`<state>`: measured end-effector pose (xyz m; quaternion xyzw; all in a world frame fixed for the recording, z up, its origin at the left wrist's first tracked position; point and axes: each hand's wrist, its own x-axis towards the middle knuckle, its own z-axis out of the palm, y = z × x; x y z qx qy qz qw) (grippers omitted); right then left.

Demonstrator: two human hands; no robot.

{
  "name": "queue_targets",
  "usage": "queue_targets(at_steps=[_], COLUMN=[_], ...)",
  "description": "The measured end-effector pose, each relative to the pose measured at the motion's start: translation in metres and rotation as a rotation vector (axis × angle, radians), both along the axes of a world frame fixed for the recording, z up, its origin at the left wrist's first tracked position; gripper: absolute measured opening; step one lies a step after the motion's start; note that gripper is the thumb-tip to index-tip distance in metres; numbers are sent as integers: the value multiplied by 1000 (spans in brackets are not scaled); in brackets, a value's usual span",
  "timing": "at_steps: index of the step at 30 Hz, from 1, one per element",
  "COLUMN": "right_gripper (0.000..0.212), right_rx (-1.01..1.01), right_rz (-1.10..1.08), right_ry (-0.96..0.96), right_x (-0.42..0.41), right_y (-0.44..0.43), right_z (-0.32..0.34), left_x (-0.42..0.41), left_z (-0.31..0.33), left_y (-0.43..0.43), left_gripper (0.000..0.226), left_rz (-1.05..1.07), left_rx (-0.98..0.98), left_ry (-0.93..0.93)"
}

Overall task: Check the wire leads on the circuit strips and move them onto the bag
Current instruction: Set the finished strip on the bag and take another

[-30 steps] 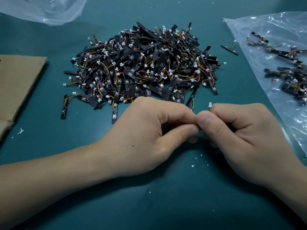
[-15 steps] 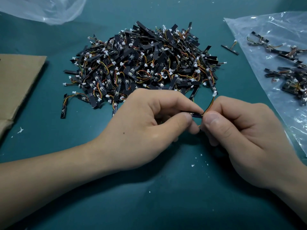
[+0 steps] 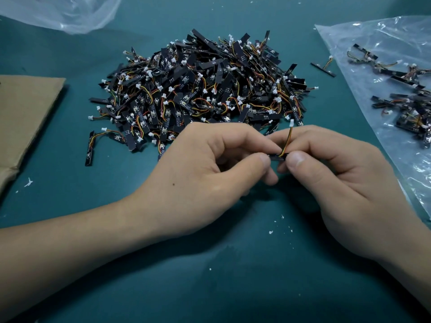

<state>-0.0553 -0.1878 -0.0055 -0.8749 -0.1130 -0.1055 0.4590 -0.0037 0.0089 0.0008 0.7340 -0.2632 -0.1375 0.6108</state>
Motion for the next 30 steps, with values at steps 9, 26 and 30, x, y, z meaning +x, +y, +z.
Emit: queue_targets(at_steps=[9, 26, 30], right_gripper=[28, 26, 25], right_rx=[-76, -65, -56], right_rz=[20, 0, 24], right_ry=[-42, -11, 0], right_x=[-2, -3, -3], right_y=[-1, 2, 4], right_z=[1, 1, 4], left_x=[-1, 1, 0], left_z=[1, -1, -2], left_y=[0, 1, 0], left_gripper=[13, 16, 17], left_rz=[1, 2, -8], left_rx=[0, -3, -6], left_ry=[-5, -39, -55])
